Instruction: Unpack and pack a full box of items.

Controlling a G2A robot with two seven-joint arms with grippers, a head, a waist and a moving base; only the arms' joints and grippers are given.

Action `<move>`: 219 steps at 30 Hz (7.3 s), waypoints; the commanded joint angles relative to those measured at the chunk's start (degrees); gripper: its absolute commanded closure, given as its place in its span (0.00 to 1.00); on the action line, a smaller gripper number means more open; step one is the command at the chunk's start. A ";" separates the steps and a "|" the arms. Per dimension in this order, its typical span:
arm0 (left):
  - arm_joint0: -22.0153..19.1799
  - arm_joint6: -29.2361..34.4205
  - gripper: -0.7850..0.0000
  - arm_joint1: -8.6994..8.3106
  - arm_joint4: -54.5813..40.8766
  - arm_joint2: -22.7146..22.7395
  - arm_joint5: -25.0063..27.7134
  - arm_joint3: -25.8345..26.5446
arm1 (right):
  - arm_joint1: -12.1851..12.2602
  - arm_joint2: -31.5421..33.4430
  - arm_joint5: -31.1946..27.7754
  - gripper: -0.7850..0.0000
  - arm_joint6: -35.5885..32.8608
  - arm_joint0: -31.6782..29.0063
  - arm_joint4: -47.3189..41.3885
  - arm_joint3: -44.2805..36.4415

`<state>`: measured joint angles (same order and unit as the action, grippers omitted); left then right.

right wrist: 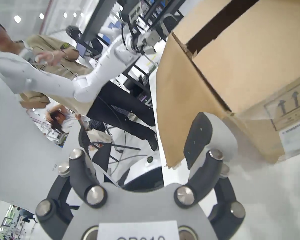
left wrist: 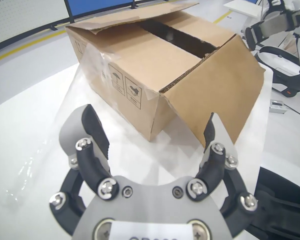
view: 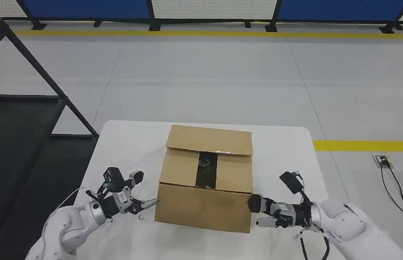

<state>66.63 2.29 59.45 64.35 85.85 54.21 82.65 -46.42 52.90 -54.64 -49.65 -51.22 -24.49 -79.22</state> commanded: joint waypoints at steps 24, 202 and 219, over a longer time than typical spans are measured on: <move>-2.11 -4.76 0.00 0.05 0.19 -2.89 -3.33 -2.56 | -2.28 -0.62 24.43 0.00 2.68 6.84 -17.95 -0.90; -34.48 42.64 0.00 9.86 -97.97 -18.08 -45.99 -46.14 | -39.77 -2.26 34.21 0.00 31.57 40.21 5.06 59.04; -35.31 38.28 0.00 13.13 -103.75 -19.26 -41.16 -51.99 | -39.73 0.00 35.04 0.00 31.13 39.58 7.45 57.64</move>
<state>31.36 41.74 72.40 -38.84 66.47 12.76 30.82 -86.14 52.81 -19.62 -18.47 -11.60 -17.16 -21.55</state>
